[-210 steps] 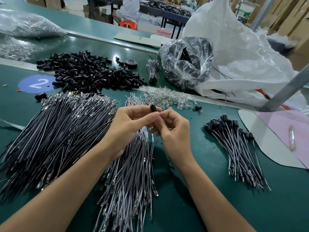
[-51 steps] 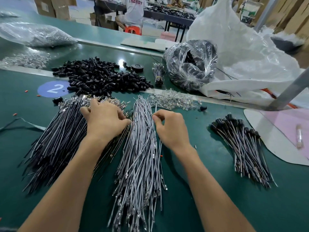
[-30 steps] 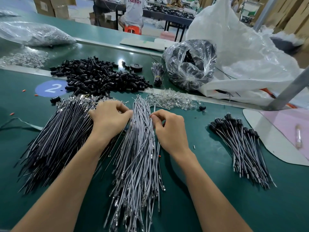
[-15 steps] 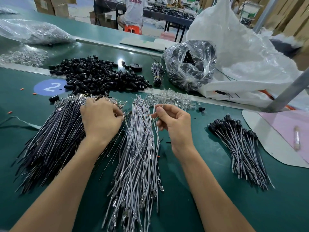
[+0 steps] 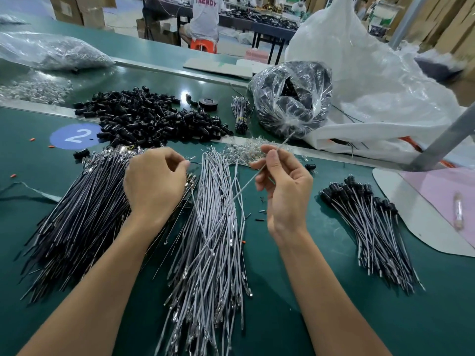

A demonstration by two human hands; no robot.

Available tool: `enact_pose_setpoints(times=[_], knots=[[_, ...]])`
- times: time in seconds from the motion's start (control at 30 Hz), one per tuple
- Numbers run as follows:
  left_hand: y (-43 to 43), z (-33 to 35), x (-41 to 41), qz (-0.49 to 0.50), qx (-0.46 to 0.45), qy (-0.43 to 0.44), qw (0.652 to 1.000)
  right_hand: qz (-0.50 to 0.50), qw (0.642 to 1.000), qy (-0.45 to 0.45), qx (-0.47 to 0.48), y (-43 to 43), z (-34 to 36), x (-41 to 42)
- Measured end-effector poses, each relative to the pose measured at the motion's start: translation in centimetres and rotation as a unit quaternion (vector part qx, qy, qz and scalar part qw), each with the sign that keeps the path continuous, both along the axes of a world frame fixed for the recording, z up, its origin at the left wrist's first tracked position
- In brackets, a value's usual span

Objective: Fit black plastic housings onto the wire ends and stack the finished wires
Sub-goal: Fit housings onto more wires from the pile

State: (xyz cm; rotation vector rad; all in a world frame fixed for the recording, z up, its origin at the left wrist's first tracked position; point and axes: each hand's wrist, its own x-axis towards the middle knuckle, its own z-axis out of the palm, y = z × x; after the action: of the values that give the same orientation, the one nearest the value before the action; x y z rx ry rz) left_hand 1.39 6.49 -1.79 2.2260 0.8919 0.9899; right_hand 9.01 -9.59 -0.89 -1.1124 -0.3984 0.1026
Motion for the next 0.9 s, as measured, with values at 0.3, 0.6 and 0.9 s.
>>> enact_pose_setpoints(times=[0.3,0.6,0.9], knots=[[0.9,1.0,0.0,-0.162,-0.297,-0.161,0.927,0.021,0.996,-0.024,-0.082,0.4,-0.2,-0.4],[-0.1,1.2,0.1,-0.326,-0.392,-0.168,0.844,-0.030,0.990,-0.100,-0.095,0.4,-0.6,-0.6],[-2.5,0.6,0.4,-0.440,-0.191,-0.051,0.876,-0.052,0.990,-0.112,-0.072,0.5,-0.3,-0.9]])
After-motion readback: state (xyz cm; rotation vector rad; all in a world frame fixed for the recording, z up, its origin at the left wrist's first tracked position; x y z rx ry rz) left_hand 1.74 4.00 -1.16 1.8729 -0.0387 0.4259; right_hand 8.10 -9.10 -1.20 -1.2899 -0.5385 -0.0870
